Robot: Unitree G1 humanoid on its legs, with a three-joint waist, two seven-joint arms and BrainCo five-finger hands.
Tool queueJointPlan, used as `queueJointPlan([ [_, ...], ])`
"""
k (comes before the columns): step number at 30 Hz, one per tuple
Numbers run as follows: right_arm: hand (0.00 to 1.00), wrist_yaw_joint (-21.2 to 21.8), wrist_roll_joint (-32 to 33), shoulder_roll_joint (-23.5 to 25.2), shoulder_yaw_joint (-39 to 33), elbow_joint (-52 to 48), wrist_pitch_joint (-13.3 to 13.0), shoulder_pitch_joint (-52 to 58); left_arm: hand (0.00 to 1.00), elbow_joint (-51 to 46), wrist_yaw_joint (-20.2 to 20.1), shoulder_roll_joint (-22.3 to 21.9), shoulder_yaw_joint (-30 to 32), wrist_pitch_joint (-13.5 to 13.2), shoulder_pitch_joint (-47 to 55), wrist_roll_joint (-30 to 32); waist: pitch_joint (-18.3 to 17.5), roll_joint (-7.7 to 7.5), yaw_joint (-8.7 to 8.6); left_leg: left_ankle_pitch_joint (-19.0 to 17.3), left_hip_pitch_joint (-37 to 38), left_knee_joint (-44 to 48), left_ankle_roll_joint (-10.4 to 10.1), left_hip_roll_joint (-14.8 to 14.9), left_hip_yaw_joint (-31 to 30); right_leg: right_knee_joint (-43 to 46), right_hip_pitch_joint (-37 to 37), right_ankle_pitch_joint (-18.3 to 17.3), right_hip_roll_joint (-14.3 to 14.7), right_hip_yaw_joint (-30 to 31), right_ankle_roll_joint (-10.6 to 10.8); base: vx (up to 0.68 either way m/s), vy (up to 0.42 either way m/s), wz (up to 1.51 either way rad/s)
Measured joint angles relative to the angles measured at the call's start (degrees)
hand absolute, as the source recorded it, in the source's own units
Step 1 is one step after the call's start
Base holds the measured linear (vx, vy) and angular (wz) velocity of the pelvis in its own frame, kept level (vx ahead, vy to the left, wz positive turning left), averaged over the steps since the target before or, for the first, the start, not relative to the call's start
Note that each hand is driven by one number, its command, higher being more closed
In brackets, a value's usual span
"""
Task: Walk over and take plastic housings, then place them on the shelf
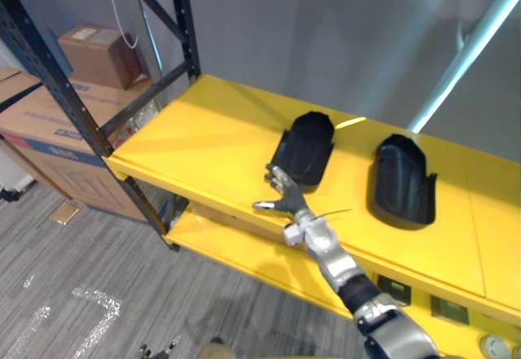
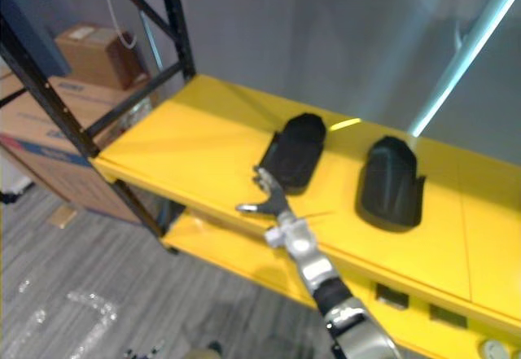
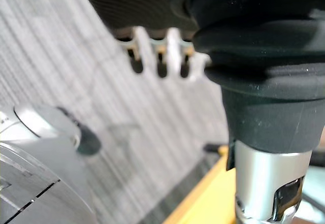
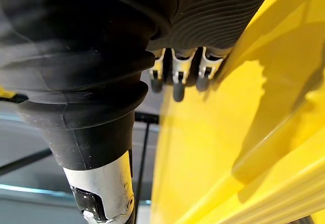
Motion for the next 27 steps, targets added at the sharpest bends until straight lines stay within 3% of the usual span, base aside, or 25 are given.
queueJointPlan([
  [6, 0.00, 0.9, 0.0, 0.3, 1.3, 0.0, -0.4, -0.1, 0.00, 0.0, 0.0, 0.0, 0.0, 0.0, 0.0, 0.0, 0.0, -0.02, -0.06, 0.0, 0.0, 0.0, 0.0, 0.0, 0.0, 0.0, 0.0, 0.0, 0.0, 0.1, 0.0, 0.00, 0.000, 0.00],
  [9, 0.00, 3.8, 0.7, 0.4, 1.9, -1.0, -1.1, -0.1, 0.00, 0.0, 0.0, 0.0, 0.0, 0.0, -0.1, 0.0, 0.1, -0.09, -0.10, 0.0, 0.0, 0.0, 0.0, 0.1, 0.3, 0.0, -0.1, 0.0, 0.0, 0.4, 0.0, 0.00, 0.000, -0.03],
  [13, 0.00, 10.1, 6.6, -0.7, 2.8, -11.0, -1.3, -0.1, 0.00, 0.0, 0.0, 0.1, 0.1, 0.0, -0.5, 0.0, 1.3, -0.54, -0.35, 0.0, 0.7, -0.3, 0.0, 0.4, 1.4, 0.0, -0.3, 0.1, 0.2, 1.5, 0.1, -0.01, 0.005, -0.13],
  [15, 0.00, 14.1, 11.5, -3.0, 2.2, -22.9, -1.1, -0.1, 0.00, 0.1, -0.1, 0.1, 0.2, 0.0, -1.0, 0.0, 1.0, -1.06, -0.47, -0.1, 0.8, -0.6, 0.0, 0.6, 1.8, 0.0, -0.8, 0.0, 0.4, 2.0, 0.0, 0.01, 0.008, -0.08],
  [18, 0.00, 16.3, 15.1, -6.5, -0.4, -34.9, 0.1, -0.7, 0.00, 1.1, -0.1, 0.1, 0.5, 0.0, -1.1, -0.1, 0.7, -1.64, -1.16, -0.1, 1.1, -0.5, -0.1, 0.8, 3.2, 0.0, -1.3, 0.0, 0.6, 3.1, 0.0, 0.02, 0.015, -0.19],
  [20, 0.00, 16.1, 17.2, -9.0, -5.6, -40.0, 0.9, -0.7, 0.00, 1.6, -0.6, 0.1, 1.3, 0.0, -1.0, -0.6, 0.4, -2.18, -2.14, -0.2, 1.8, -0.6, -0.2, 0.8, 4.3, 0.0, -1.3, 0.1, 0.6, 4.1, 0.0, 0.00, 0.022, -0.24],
  [23, 0.00, 11.8, 19.2, -13.2, -17.7, -44.8, 1.4, -0.6, 0.00, 3.1, -1.2, 0.2, 2.3, 0.0, -1.3, -0.7, 0.2, -2.46, -3.69, -1.3, 3.2, -0.2, -0.4, 1.3, 6.8, 0.4, -1.2, 0.0, 1.0, 6.7, -0.1, -0.03, 0.034, -0.49],
  [24, 0.00, 6.8, 18.7, -15.1, -24.5, -47.9, 1.1, 1.0, 0.00, 3.8, -1.2, 0.3, 2.3, 0.0, -1.9, -0.7, 0.1, -2.53, -4.93, -2.1, 3.5, 0.5, -0.3, 1.6, 8.3, 0.8, -1.8, 0.0, 1.2, 8.4, -0.2, -0.03, 0.035, -0.44],
  [26, 0.00, 3.4, 17.5, -16.1, -28.8, -50.1, 0.4, 3.5, 0.00, 4.0, -1.2, 0.3, 2.2, 0.1, -2.3, -0.7, 0.1, -2.52, -5.61, -2.3, 3.9, 0.5, -0.4, 1.8, 9.6, 1.1, -2.3, -0.1, 1.4, 9.4, -0.3, -0.01, 0.032, -0.47],
  [27, 0.00, -1.1, 16.3, -16.4, -35.0, -52.0, -0.3, 9.2, 0.00, 4.2, -1.2, 0.4, 1.7, 0.0, -2.4, -0.7, -1.1, -2.56, -7.05, -2.8, 3.9, 0.5, -0.5, 2.0, 11.2, 1.3, -3.6, -0.1, 1.7, 11.2, -0.3, 0.02, 0.027, -0.46],
])
